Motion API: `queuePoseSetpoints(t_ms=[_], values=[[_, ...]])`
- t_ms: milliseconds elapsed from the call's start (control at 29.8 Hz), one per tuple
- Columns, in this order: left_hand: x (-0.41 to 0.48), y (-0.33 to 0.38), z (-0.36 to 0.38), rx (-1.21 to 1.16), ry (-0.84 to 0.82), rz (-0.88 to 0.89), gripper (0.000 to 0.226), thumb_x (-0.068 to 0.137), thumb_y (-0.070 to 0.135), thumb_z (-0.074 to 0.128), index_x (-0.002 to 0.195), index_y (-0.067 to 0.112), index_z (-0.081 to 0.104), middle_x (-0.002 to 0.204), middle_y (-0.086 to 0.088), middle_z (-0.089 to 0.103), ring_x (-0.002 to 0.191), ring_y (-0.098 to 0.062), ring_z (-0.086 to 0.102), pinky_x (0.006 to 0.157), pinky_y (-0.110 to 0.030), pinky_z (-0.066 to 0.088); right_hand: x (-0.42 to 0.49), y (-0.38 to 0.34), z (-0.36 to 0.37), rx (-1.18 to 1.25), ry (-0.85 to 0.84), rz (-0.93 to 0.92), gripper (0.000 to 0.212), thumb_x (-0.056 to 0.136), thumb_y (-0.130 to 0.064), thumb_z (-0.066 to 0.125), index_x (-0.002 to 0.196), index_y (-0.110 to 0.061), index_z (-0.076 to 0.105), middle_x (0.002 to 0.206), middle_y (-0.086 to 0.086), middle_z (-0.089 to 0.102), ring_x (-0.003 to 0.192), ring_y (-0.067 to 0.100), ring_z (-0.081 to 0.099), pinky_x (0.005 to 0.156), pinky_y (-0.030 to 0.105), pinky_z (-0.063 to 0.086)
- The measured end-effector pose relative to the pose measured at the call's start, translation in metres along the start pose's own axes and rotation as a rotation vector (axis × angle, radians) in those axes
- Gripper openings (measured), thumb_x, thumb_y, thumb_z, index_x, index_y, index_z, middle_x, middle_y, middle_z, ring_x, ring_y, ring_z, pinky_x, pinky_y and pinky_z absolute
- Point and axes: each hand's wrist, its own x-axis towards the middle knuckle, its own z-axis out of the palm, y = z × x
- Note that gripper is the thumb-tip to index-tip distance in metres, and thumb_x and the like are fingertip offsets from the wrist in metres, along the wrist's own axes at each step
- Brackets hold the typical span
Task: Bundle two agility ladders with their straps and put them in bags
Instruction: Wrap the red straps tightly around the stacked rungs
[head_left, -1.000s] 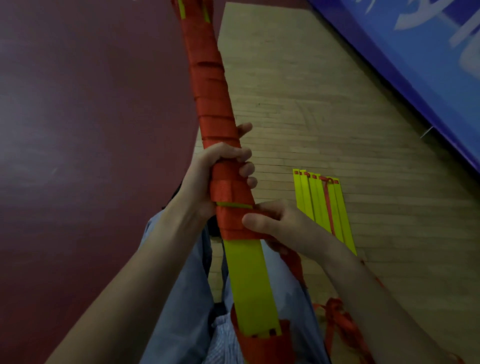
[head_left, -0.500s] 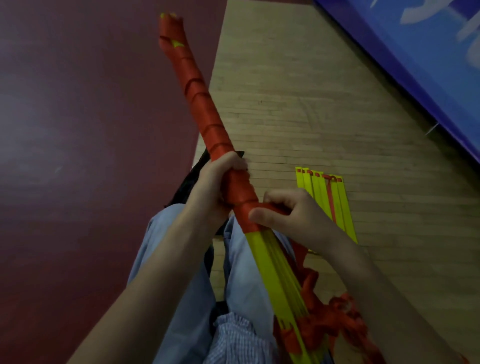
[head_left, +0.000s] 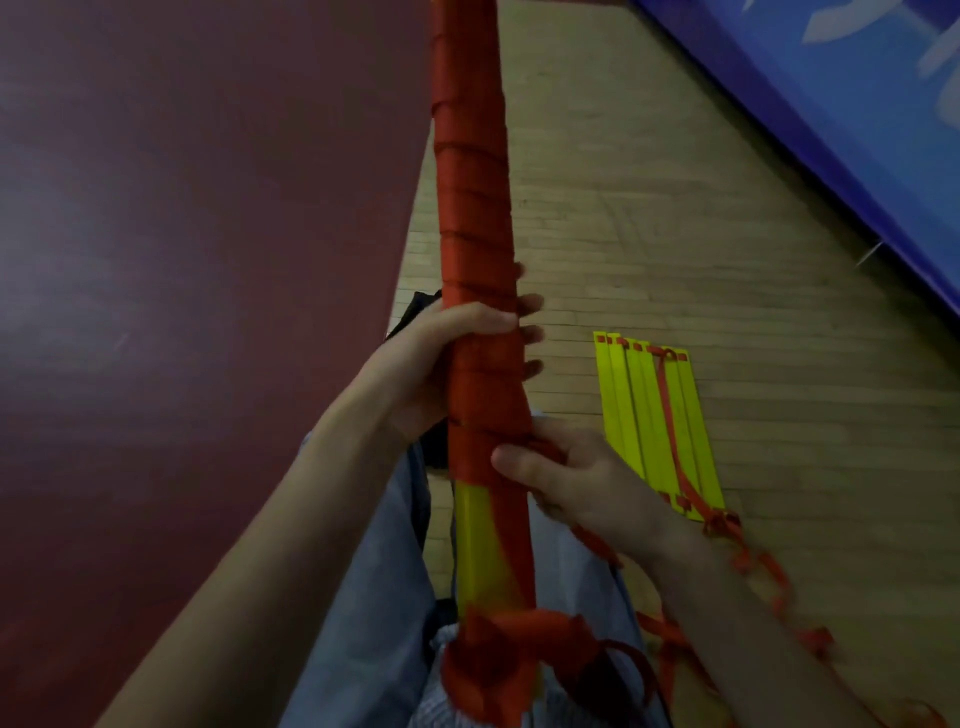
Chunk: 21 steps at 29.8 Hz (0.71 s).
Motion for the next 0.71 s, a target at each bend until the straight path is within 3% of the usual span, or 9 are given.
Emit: queuePoseSetpoints(t_ms=[101, 202, 269, 370, 470, 538, 571, 638, 706], values=[[-0.002, -0.006, 0.007, 0.173, 0.267, -0.020, 0.036, 0.057, 0.016, 0.074, 0.091, 0.015, 0.062, 0.079, -0.003, 0.065, 0.067, -0.011, 0.066, 0.058, -0.024, 0.055, 0.001, 0.010, -0.003, -0.144, 0.068, -0.054, 0.019, 0.078, -0.031, 0.063, 0.091, -0.019, 0.066, 0.070, -0.017, 0.070, 0.070, -0.002, 0.066, 0.067, 0.013, 0.048], [-0.001, -0.015, 0.007, -0.023, 0.315, -0.034, 0.037, 0.058, 0.006, 0.075, 0.088, 0.014, 0.055, 0.067, 0.000, 0.059, 0.054, -0.008, 0.060, 0.050, -0.022, 0.052, -0.003, 0.005, -0.002, -0.156, 0.059, -0.027, 0.020, 0.080, -0.027, 0.069, 0.092, -0.012, 0.065, 0.058, -0.018, 0.066, 0.057, -0.006, 0.062, 0.056, 0.007, 0.044], [-0.001, -0.020, 0.001, -0.254, 0.170, -0.014, 0.044, 0.057, -0.001, 0.072, 0.092, 0.016, 0.052, 0.064, 0.005, 0.058, 0.051, -0.006, 0.058, 0.048, -0.020, 0.050, -0.002, -0.003, 0.000, -0.147, 0.005, 0.033, 0.015, 0.082, -0.024, 0.068, 0.090, -0.013, 0.060, 0.053, -0.019, 0.063, 0.050, -0.008, 0.058, 0.049, 0.006, 0.041], [-0.003, -0.027, -0.008, -0.496, -0.148, -0.001, 0.057, 0.049, 0.002, 0.082, 0.097, 0.015, 0.053, 0.065, 0.005, 0.060, 0.053, -0.007, 0.059, 0.050, -0.022, 0.052, 0.001, -0.006, 0.004, -0.174, -0.174, 0.193, 0.014, 0.085, -0.023, 0.064, 0.092, -0.025, 0.052, 0.047, -0.020, 0.057, 0.038, -0.005, 0.048, 0.040, 0.012, 0.031], [-0.002, -0.024, -0.006, -0.417, -0.335, -0.018, 0.046, 0.058, 0.006, 0.081, 0.101, 0.014, 0.064, 0.072, 0.003, 0.064, 0.061, -0.009, 0.062, 0.063, -0.027, 0.055, -0.004, -0.002, 0.009, -0.194, -0.233, 0.193, 0.029, 0.082, -0.024, 0.063, 0.106, -0.007, 0.058, 0.060, -0.008, 0.058, 0.041, -0.001, 0.041, 0.042, 0.012, 0.031], [-0.001, -0.015, 0.000, -0.145, -0.226, -0.021, 0.057, 0.054, 0.010, 0.079, 0.108, 0.018, 0.060, 0.082, 0.003, 0.067, 0.071, -0.011, 0.065, 0.073, -0.031, 0.056, -0.004, 0.000, 0.008, -0.211, -0.109, 0.163, 0.022, 0.084, -0.016, 0.066, 0.104, -0.009, 0.059, 0.080, 0.006, 0.064, 0.054, -0.005, 0.053, 0.054, 0.010, 0.043], [-0.003, -0.012, 0.003, 0.004, -0.106, -0.023, 0.059, 0.053, 0.012, 0.075, 0.109, 0.020, 0.057, 0.086, 0.004, 0.068, 0.076, -0.012, 0.067, 0.078, -0.033, 0.056, -0.002, 0.001, 0.008, -0.209, -0.033, 0.140, 0.016, 0.083, -0.014, 0.067, 0.097, -0.019, 0.059, 0.085, 0.000, 0.065, 0.064, -0.007, 0.057, 0.063, 0.010, 0.047], [-0.008, -0.013, 0.010, 0.246, 0.185, -0.040, 0.058, 0.056, 0.017, 0.078, 0.109, 0.023, 0.055, 0.093, 0.004, 0.067, 0.082, -0.011, 0.067, 0.080, -0.033, 0.053, 0.006, 0.009, 0.009, -0.206, 0.138, 0.103, 0.022, 0.078, -0.015, 0.071, 0.084, -0.030, 0.056, 0.080, -0.011, 0.062, 0.073, -0.002, 0.059, 0.074, 0.019, 0.051], [-0.010, -0.025, 0.020, 0.415, 0.396, -0.018, 0.051, 0.068, 0.021, 0.077, 0.113, 0.021, 0.053, 0.097, 0.000, 0.062, 0.084, -0.012, 0.063, 0.076, -0.029, 0.052, 0.012, 0.017, 0.011, -0.313, 0.242, 0.118, 0.020, 0.076, -0.022, 0.073, 0.078, -0.031, 0.055, 0.074, -0.014, 0.062, 0.074, 0.004, 0.060, 0.075, 0.028, 0.051]])
